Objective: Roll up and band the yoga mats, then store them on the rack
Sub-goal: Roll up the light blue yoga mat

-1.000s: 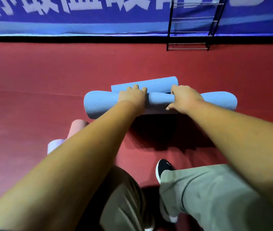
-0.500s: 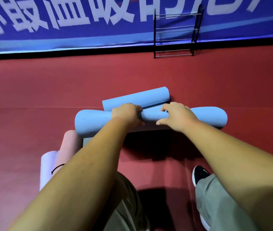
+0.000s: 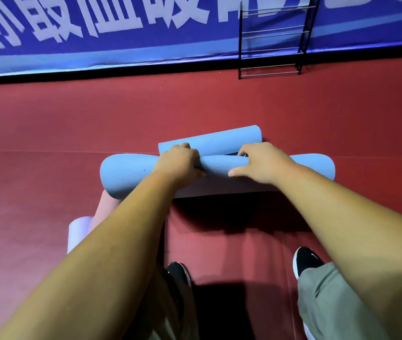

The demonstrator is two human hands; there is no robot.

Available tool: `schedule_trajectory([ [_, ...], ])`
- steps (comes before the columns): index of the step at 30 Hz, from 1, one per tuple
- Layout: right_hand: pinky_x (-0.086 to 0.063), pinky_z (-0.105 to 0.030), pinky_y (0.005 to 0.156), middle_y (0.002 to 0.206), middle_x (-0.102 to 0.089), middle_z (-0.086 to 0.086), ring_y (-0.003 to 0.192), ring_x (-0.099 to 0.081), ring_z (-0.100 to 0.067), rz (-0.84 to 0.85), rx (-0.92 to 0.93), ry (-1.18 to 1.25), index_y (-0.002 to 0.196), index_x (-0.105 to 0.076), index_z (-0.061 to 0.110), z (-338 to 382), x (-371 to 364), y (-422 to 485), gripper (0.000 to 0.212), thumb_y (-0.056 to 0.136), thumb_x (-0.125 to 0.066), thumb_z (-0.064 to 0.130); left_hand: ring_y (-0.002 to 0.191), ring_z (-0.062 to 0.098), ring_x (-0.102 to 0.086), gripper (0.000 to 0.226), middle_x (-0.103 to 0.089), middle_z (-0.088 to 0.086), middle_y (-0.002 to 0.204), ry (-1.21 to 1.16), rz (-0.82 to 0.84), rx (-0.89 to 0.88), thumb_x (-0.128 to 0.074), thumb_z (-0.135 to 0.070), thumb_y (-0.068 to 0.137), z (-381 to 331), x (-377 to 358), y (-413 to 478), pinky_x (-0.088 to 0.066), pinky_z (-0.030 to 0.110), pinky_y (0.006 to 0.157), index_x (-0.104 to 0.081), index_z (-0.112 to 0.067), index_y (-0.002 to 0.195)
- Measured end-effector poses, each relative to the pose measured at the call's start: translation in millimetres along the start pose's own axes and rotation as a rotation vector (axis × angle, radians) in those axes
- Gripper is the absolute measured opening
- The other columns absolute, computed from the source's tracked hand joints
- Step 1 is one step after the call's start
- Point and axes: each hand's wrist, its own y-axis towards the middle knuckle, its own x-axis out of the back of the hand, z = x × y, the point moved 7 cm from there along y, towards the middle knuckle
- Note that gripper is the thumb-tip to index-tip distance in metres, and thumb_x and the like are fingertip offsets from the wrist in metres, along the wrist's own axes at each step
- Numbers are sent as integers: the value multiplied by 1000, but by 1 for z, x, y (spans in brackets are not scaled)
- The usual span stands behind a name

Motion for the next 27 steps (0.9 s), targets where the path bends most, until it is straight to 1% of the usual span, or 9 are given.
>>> schedule_trajectory([
  [3,-46,-37,78,109,-62,2,106,-61,-28,-6,17,4,117,-65,28,-1,0,8,57,82,-77,71,110,35,-57,39,-51,4,105,-26,44,-21,-76,-49,92,2,-5,6,-41,41,80,-48,-21,95],
  [6,-48,-42,89,121,-66,-3,115,-58,-31,8,99,-94,117,-61,21,1,-5,12,53,92,-68,68,108,34,-58,42,-59,7,113,1,61,-23,-71,-52,95,2,-11,10,-36,40,77,-44,-20,97],
  [8,-43,-45,94,126,-63,-6,122,-54,-34,18,113,-166,115,-54,18,1,-9,14,48,100,-59,63,107,33,-59,46,-62,7,114,-12,36,-37,-76,-54,90,2,-9,14,-36,40,76,-48,-20,101],
  [11,-38,-46,89,127,-62,-9,122,-54,-36,24,84,-176,106,-45,20,-4,-11,15,45,102,-53,64,107,33,-57,54,-62,6,113,-30,-75,-100,-85,-54,80,1,4,18,-38,39,75,-58,-18,110],
  [16,-37,-43,82,124,-63,-10,116,-58,-36,27,84,-176,106,-44,20,-9,-11,14,49,97,-58,67,115,33,-56,50,-61,6,116,134,-148,-125,-69,-63,91,-6,7,18,-34,42,82,-58,-21,115],
  [20,-40,-44,88,131,-60,-8,122,-56,-35,70,92,-246,115,-44,20,-13,-18,17,59,86,-77,59,111,34,-60,54,-62,10,118,107,6,-100,-61,-68,96,-4,-10,20,-34,40,77,-42,-18,101],
  [23,-42,-44,86,133,-61,-11,124,-58,-37,94,97,-270,114,-42,20,-13,-27,17,65,80,-85,55,107,35,-61,61,-62,12,112,69,111,-87,-64,-72,93,-1,-18,19,-37,41,75,-40,-17,101],
  [25,-43,-42,80,127,-64,-10,119,-60,-36,105,106,-262,111,-43,19,-11,-31,18,66,77,-87,55,107,35,-60,68,-61,11,110,104,171,-77,-72,-76,84,0,-21,15,-39,40,76,-43,-17,103],
  [27,-46,-42,77,113,-64,-8,107,-61,-34,141,101,-252,103,-43,21,-7,-35,17,65,73,-89,56,111,34,-62,75,-65,12,117,167,232,-78,-84,-73,73,0,-27,11,-41,38,77,-49,-17,108],
])
